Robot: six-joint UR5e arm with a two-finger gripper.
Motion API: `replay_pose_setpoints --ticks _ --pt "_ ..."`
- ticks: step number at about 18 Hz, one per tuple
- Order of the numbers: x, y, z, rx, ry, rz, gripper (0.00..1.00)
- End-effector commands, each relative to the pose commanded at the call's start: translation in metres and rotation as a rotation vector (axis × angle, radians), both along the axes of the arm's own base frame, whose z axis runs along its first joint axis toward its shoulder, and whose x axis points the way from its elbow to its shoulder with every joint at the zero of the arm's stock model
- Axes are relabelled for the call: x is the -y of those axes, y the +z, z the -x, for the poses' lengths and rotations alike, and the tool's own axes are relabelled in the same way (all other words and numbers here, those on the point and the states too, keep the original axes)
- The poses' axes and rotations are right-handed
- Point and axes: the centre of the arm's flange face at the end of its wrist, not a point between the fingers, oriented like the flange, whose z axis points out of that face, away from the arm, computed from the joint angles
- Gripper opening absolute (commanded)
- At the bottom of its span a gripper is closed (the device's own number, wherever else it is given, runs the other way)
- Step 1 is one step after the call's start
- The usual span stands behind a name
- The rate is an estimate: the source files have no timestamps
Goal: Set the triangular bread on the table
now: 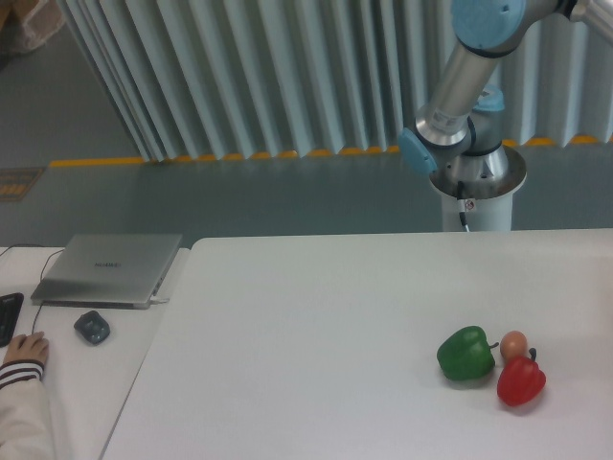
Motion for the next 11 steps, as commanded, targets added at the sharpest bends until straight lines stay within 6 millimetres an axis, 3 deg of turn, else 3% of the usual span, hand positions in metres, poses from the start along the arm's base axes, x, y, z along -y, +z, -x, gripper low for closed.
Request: replay_pose_setpoints --ticks 6,11 --pt "-0.004 0.018 -0.005 0.011 -0.009 0.023 0.09" --pt "-0.006 0.043 -0.029 0.124 0.015 -0.071 0.09"
